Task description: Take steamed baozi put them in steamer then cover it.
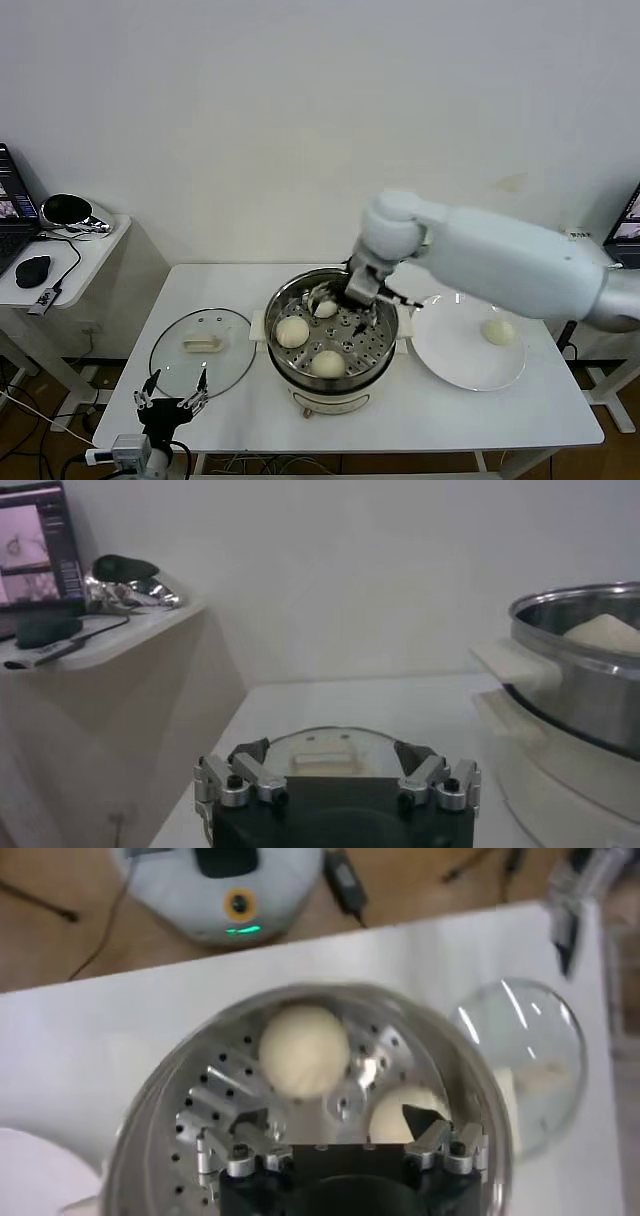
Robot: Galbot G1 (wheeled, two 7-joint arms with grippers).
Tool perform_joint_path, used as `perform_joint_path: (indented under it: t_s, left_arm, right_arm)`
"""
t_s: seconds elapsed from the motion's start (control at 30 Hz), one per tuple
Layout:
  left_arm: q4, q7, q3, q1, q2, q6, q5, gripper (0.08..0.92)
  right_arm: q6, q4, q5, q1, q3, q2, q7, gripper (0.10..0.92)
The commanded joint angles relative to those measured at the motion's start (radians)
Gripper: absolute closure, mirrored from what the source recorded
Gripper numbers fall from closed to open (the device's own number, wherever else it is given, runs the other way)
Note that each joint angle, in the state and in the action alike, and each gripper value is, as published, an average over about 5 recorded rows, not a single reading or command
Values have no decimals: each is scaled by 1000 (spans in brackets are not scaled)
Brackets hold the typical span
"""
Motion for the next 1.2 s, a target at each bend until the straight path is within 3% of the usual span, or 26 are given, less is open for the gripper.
perform_joint_path:
  t_s: [0.03, 0.27, 0.53, 0.8, 1.2]
  left_arm:
    - [-26, 6, 6, 11, 6, 10, -2, 177]
    - [-27, 5, 22, 26, 3, 10, 1, 177]
    - [-45, 12, 22, 33, 7, 13, -2, 177]
    - [-52, 10, 10, 36, 3, 12, -11, 177]
    - [9, 7, 5, 24, 10, 11, -9, 177]
  right_arm:
    - [-401, -55, 159, 14, 62, -249, 80, 203]
    - [-485, -192, 63, -84, 148, -328, 50, 203]
    - [-404, -317, -114, -283, 336, -354, -5, 203]
    - [-308, -447, -263, -497, 508, -302, 36, 203]
    - [-183, -687, -413, -524, 560, -147, 82, 203]
